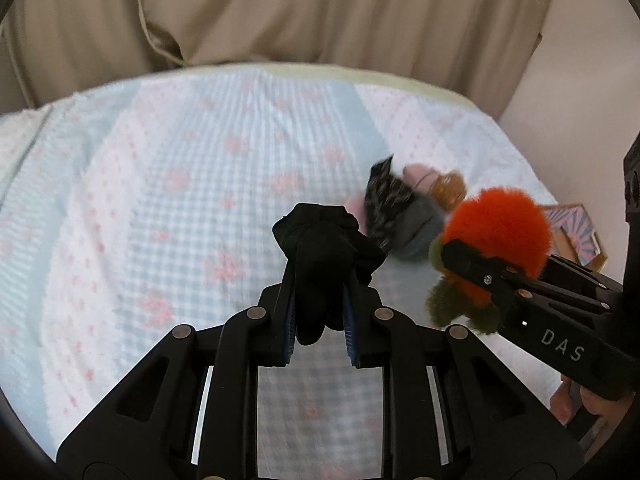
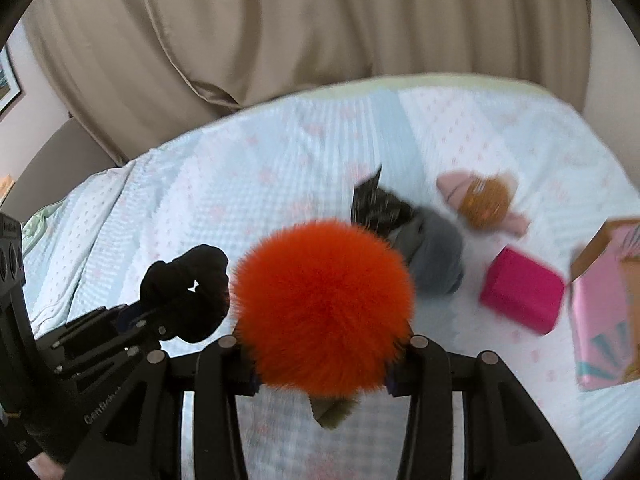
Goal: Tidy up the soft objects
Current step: 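Carry the black scrunchie and orange pom-pom over the cardboard box with both tools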
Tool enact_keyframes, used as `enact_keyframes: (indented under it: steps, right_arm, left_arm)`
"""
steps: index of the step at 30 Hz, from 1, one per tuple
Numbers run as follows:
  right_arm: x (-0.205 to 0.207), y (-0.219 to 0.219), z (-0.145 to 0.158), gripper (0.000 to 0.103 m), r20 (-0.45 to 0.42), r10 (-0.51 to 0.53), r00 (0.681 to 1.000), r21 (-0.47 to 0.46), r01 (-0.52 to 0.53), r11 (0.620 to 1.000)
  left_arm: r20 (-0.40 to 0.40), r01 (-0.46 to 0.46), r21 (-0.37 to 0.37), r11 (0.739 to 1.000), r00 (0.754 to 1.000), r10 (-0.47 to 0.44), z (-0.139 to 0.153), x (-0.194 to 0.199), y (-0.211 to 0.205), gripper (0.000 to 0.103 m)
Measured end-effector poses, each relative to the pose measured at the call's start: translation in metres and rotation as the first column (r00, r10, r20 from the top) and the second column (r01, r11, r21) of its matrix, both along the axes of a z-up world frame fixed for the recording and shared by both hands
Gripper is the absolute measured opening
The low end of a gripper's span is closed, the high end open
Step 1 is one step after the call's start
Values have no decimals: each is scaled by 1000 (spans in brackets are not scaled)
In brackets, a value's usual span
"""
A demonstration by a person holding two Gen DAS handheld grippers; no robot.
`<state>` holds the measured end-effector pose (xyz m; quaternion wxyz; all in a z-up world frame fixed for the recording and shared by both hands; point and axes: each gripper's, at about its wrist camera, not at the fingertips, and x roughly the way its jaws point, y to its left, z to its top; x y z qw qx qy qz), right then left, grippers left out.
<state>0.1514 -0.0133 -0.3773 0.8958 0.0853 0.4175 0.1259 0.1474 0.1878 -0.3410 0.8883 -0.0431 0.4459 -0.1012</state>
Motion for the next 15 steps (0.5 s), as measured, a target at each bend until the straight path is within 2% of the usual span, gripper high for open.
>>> enact_keyframes:
  steps: [9,15]
  right_arm:
    - [-33,-36,85,40,91,23,996,-38,-20,999]
    - [-56,-82,134,40,132,14,991,-56,-6,998]
  left_arm:
    - [64,-44,20,999,997,43,91,-23,-29,17]
    - [89,-58,10,998,994,56,141,-45,-73,17]
